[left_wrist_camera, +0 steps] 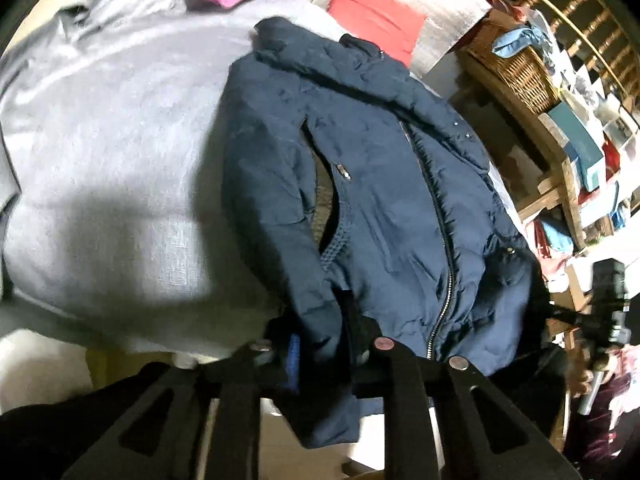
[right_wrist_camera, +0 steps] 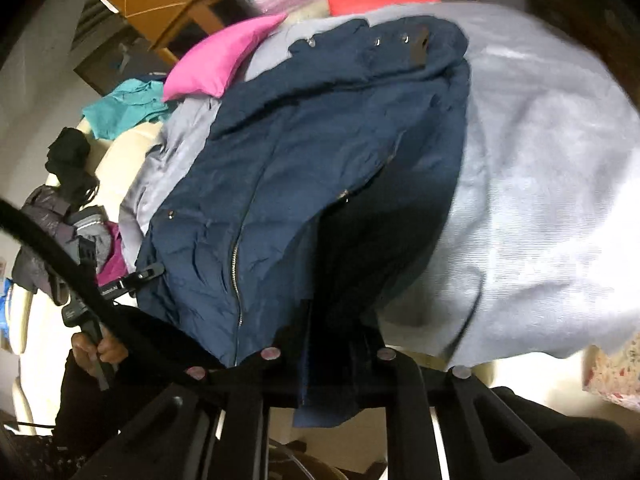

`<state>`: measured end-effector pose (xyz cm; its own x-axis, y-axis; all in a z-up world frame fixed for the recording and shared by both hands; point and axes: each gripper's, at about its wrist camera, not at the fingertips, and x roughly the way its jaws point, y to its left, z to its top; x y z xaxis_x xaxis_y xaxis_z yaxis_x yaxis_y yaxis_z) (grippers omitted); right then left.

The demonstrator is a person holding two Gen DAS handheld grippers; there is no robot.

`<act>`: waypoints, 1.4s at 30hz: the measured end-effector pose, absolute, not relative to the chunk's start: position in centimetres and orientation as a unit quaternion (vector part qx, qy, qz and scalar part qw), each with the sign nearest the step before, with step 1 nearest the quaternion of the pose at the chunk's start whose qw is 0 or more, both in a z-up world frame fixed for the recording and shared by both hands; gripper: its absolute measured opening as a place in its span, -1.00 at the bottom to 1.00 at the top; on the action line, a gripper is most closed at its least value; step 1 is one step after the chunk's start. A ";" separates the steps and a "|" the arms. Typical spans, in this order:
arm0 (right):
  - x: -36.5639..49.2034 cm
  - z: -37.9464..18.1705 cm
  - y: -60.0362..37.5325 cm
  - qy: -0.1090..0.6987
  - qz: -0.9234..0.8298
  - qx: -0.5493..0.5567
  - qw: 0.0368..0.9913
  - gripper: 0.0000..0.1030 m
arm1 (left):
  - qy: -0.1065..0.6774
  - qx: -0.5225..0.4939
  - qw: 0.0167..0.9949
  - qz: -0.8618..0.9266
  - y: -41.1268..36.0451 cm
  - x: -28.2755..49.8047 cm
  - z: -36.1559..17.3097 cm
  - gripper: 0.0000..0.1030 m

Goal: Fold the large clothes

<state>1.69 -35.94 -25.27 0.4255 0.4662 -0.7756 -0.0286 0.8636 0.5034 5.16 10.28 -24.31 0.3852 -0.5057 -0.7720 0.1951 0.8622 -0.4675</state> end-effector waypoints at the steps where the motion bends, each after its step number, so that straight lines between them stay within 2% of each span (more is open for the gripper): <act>1: 2.3 -27.0 -36.1 0.530 0.136 0.226 0.806 -0.57 | 0.530 -0.155 0.807 -0.209 10.3 5.5 -25.4 -0.37; 2: 2.5 -28.1 -36.4 0.536 0.130 0.232 0.802 -0.42 | 0.545 -0.154 0.799 -0.204 10.3 5.6 -26.2 -0.31; 5: 3.0 -30.6 -37.4 0.538 0.124 0.283 0.784 -0.41 | 0.562 -0.146 0.790 -0.197 9.8 6.2 -27.2 -0.28; 7: 2.9 -30.2 -37.7 0.533 0.132 0.295 0.782 -0.40 | 0.554 -0.143 0.794 -0.208 9.5 6.2 -26.8 -0.32; 8: 2.7 -29.6 -37.7 0.526 0.134 0.286 0.790 -0.49 | 0.550 -0.141 0.796 -0.210 9.5 6.2 -26.6 -0.41; 9: 2.3 -29.0 -37.8 0.521 0.137 0.277 0.795 -0.62 | 0.548 -0.137 0.799 -0.207 9.3 6.4 -26.5 -0.64; 11: 2.0 -26.6 -37.4 0.500 0.150 0.255 0.814 -0.72 | 0.543 -0.151 0.797 -0.217 9.5 6.8 -26.0 -0.67; 16: 2.2 -20.6 -37.0 0.427 0.193 0.260 0.844 -0.76 | 0.505 -0.167 0.805 -0.264 10.0 7.1 -21.8 -0.74; 21: 4.7 -17.2 -37.8 0.371 0.206 0.280 0.861 -0.77 | 0.455 -0.188 0.816 -0.303 10.1 9.3 -16.3 -0.77; 25: 7.0 -16.3 -39.5 0.337 0.195 0.305 0.869 -0.77 | 0.435 -0.213 0.820 -0.307 9.2 13.1 -14.5 -0.77; 42: 21.5 -18.9 -49.0 0.239 0.108 0.482 0.836 -0.77 | 0.383 -0.332 0.839 -0.200 9.1 28.6 -15.5 -0.78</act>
<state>21.49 -49.01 -18.94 0.8621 0.4113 -0.2959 0.0497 0.5126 0.8572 28.64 9.06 -15.47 0.6269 -0.5897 -0.5092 0.0821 0.7000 -0.7094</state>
